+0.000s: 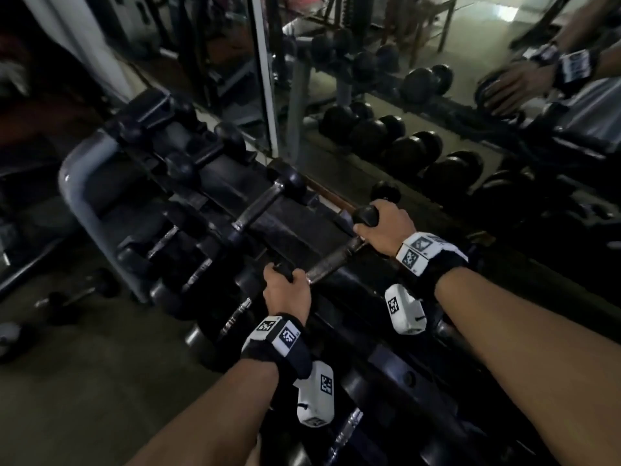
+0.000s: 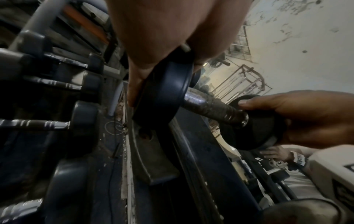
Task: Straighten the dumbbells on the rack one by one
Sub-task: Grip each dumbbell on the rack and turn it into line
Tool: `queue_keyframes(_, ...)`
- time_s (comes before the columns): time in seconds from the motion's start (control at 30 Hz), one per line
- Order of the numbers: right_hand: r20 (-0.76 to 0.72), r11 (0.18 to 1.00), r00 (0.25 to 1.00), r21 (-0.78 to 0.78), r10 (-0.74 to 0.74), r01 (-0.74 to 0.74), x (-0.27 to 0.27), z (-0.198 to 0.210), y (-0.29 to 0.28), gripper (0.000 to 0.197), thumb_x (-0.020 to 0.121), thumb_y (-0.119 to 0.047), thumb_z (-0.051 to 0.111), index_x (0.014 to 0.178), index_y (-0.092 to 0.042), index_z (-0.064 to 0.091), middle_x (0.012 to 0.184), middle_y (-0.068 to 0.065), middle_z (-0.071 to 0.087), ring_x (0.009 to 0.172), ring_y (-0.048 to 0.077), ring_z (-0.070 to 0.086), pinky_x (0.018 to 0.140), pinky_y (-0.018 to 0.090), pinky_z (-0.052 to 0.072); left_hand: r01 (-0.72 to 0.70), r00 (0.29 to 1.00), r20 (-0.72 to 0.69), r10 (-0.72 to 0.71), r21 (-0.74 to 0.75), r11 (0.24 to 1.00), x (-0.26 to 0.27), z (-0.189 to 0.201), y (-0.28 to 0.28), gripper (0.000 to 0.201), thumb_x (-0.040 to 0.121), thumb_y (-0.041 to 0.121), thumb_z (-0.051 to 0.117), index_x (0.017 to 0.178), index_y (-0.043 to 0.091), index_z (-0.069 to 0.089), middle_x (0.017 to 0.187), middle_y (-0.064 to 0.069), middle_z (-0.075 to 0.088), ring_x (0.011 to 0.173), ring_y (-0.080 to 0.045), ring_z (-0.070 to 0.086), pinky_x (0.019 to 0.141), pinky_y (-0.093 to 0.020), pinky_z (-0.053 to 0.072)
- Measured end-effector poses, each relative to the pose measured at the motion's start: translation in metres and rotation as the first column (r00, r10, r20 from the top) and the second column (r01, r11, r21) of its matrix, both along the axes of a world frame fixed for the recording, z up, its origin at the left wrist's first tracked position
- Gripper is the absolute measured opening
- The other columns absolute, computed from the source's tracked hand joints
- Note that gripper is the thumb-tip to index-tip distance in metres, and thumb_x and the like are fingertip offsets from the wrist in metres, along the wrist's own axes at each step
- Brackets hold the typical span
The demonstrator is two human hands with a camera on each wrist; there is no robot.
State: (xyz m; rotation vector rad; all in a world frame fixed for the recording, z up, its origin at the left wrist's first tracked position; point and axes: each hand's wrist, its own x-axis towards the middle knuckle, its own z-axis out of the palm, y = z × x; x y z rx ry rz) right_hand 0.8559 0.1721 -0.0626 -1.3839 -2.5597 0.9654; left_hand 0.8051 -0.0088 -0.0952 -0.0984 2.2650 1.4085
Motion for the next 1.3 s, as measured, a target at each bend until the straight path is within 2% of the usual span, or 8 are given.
queue_keyframes(0.13,0.115,0.994,0.988,-0.042,0.104,-0.100,-0.019,-0.014,0.017,0.048,0.081,-0.039,0.070,0.122,-0.019,0.053,0.121,0.014,0.064,0.109,0.038,0.061,0.094,0.044,0.050,-0.021,0.998,0.051,0.023,-0.043,0.999,0.008,-0.013,0.011,0.056,0.096,0.021,0.052,0.145,0.003,0.033,0.127,-0.022,0.061,0.118,-0.037,0.056,0.087,-0.028,0.039)
queue_keyframes(0.27,0.163,0.989,0.976,-0.065,0.143,-0.134,-0.031,-0.025,0.035,0.054,0.083,-0.034,0.070,0.130,-0.017,0.050,0.127,0.012,0.061,0.116,0.035,0.058,0.097,0.038,0.046,-0.049,0.997,0.051,0.055,-0.121,0.991,0.003,-0.017,0.027,0.053,0.096,0.022,0.051,0.141,0.001,0.034,0.126,-0.025,0.061,0.118,-0.041,0.056,0.094,-0.037,0.043)
queue_keyframes(0.47,0.238,0.981,0.952,-0.008,0.191,-0.194,-0.046,-0.024,0.040,0.047,0.085,-0.034,0.067,0.124,-0.012,0.051,0.122,0.014,0.062,0.109,0.036,0.060,0.091,0.038,0.049,-0.009,0.999,0.033,0.018,-0.229,0.973,-0.015,-0.014,0.036,0.043,0.096,0.018,0.050,0.128,-0.008,0.039,0.125,-0.030,0.060,0.117,-0.044,0.056,0.093,-0.040,0.044)
queue_keyframes(0.67,0.225,0.986,0.961,0.004,0.161,-0.167,-0.040,-0.027,0.035,0.049,0.086,-0.033,0.066,0.129,-0.018,0.049,0.119,0.013,0.063,0.106,0.035,0.062,0.083,0.032,0.047,-0.003,0.998,0.055,0.014,-0.196,0.981,-0.004,-0.016,0.029,0.049,0.094,0.018,0.052,0.136,-0.002,0.035,0.127,-0.028,0.058,0.117,-0.045,0.056,0.094,-0.042,0.044)
queue_keyframes(0.8,0.266,0.984,0.950,0.024,0.165,-0.178,-0.039,-0.026,0.028,0.049,0.084,-0.035,0.067,0.128,-0.023,0.049,0.119,0.013,0.065,0.105,0.037,0.062,0.089,0.040,0.052,-0.012,0.996,0.082,0.025,-0.157,0.988,0.014,-0.027,0.020,0.057,0.091,0.019,0.054,0.141,0.002,0.031,0.127,-0.028,0.059,0.115,-0.044,0.057,0.098,-0.044,0.045)
queue_keyframes(1.1,0.240,0.982,0.955,0.034,0.172,-0.185,-0.039,-0.030,0.030,0.043,0.085,-0.034,0.067,0.123,-0.020,0.052,0.115,0.011,0.066,0.103,0.036,0.063,0.090,0.042,0.052,-0.002,0.997,0.072,0.015,-0.170,0.985,0.009,-0.031,0.021,0.058,0.092,0.020,0.053,0.141,0.000,0.030,0.128,-0.029,0.057,0.115,-0.044,0.057,0.095,-0.042,0.045)
queue_keyframes(1.2,0.228,0.982,0.957,0.010,0.179,-0.186,-0.038,-0.030,0.031,0.047,0.086,-0.034,0.067,0.127,-0.020,0.050,0.120,0.011,0.064,0.107,0.035,0.061,0.092,0.040,0.050,-0.004,0.998,0.067,0.016,-0.170,0.986,0.010,-0.031,0.022,0.057,0.092,0.020,0.053,0.141,0.000,0.030,0.127,-0.029,0.058,0.114,-0.045,0.057,0.095,-0.044,0.045)
queue_keyframes(1.3,0.244,0.984,0.954,-0.020,0.175,-0.176,-0.037,-0.024,0.027,0.062,0.085,-0.040,0.067,0.138,-0.020,0.042,0.133,0.012,0.058,0.118,0.036,0.057,0.098,0.040,0.047,0.048,0.996,0.084,-0.033,-0.177,0.983,0.007,-0.028,0.019,0.060,0.093,0.025,0.054,0.140,-0.001,0.028,0.130,-0.029,0.055,0.117,-0.045,0.055,0.097,-0.043,0.042)
